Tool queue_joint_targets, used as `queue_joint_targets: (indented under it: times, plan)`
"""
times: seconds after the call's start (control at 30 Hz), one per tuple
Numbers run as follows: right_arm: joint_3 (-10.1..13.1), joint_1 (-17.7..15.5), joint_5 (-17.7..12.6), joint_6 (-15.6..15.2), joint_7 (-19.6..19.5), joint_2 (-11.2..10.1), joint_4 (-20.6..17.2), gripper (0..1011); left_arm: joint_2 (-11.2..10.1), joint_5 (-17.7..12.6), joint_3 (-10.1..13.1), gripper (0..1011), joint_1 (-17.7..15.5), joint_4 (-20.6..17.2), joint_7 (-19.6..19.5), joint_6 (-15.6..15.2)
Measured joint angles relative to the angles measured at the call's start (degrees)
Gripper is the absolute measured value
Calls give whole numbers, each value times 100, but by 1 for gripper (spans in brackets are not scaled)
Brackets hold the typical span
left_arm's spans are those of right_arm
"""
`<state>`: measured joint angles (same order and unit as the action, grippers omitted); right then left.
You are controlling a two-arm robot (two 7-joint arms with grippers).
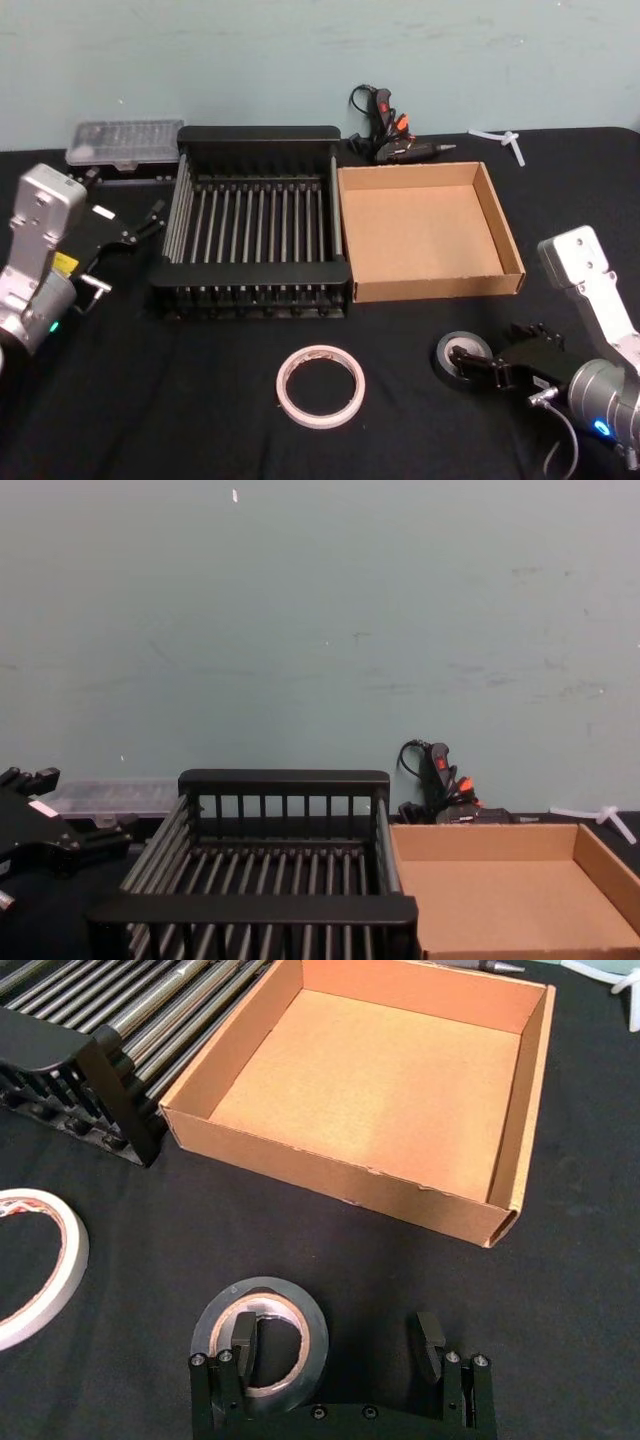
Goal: Pick up the white tape and place it into the black box , Pick up the silver tape and place it into the brown box.
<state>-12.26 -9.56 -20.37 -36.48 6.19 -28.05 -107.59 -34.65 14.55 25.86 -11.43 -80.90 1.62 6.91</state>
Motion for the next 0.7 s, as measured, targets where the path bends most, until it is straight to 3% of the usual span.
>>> queue_joint_targets:
  times: [0.43,0.7]
  plan:
    - [2,1,4,7,2,-3,2,997,0,0,0,1001,0,0,0,0]
    - [-1,0,1,12,-7,-8,-4,798,0,0,0,1001,0,0,0,0]
